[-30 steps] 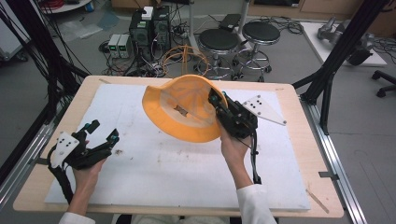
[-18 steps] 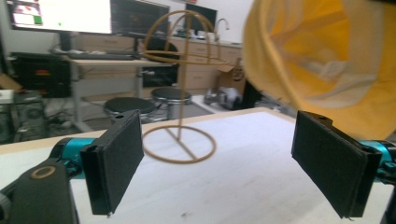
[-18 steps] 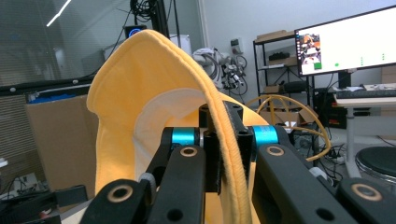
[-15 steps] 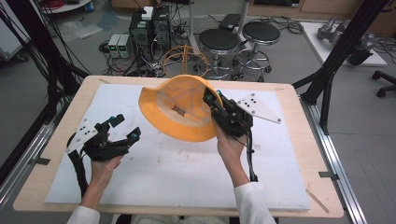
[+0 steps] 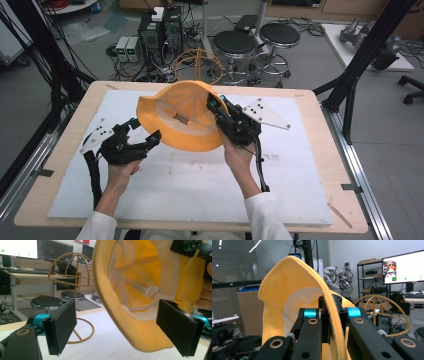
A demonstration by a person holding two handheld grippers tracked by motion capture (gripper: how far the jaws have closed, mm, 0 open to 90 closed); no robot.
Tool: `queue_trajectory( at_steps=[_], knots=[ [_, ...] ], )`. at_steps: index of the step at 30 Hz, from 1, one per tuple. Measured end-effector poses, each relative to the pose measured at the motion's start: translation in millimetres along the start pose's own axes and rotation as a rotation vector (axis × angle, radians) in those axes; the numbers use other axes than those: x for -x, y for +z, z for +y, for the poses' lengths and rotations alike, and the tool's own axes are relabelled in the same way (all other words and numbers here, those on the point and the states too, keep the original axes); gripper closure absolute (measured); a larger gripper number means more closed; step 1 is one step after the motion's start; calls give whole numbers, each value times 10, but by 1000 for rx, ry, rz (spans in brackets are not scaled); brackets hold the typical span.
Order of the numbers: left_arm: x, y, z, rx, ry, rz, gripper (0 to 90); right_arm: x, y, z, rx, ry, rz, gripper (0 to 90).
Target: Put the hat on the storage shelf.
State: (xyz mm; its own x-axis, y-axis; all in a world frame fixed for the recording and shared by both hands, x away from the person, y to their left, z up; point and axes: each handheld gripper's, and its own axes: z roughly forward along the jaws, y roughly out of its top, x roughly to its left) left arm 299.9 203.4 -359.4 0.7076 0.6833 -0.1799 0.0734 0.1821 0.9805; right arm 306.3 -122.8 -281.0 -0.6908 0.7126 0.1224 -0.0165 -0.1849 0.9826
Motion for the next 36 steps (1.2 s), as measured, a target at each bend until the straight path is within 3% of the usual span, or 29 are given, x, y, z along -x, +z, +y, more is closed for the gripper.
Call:
queue_trajectory(
  at_steps=[7, 12, 20, 22, 23, 24, 25, 26, 27, 28, 31, 36],
  knots=[
    [-40, 27, 23, 29, -40, -7, 182, -25, 19, -10, -6, 0, 18, 871],
    [-28, 100, 93, 26, -36, -26, 195, -36, 34, -20, -6, -6, 25, 871],
    [-27, 209, 165, 17, -51, -19, 299, -41, 39, -25, -10, -5, 32, 871],
    [-27, 224, 163, 7, -68, -27, 378, -39, 38, -24, -12, -5, 31, 871],
    [-27, 226, 161, 1, -68, -27, 454, -38, 35, -21, -13, -2, 31, 871],
    [-22, 232, 158, -10, -72, -16, 587, -30, 32, -19, -12, -7, 28, 871],
    [-24, 235, 156, -14, -74, -18, 587, -30, 32, -19, -12, -7, 28, 871],
    [-22, 236, 155, -22, -74, -10, 643, -30, 32, -18, -13, -6, 27, 871],
    [-22, 237, 155, -27, -74, 8, 779, -28, 30, -17, -14, -4, 25, 871],
    [-30, 235, 156, -32, -80, 11, 852, -25, 25, -15, -17, 0, 23, 871],
    [-18, 237, 156, -34, -61, 35, 870, -12, 24, -13, -18, -5, 22, 870],
    [-17, 232, 165, -29, -65, 41, 873, -15, 25, -18, -19, -2, 20, 866]
  ],
)
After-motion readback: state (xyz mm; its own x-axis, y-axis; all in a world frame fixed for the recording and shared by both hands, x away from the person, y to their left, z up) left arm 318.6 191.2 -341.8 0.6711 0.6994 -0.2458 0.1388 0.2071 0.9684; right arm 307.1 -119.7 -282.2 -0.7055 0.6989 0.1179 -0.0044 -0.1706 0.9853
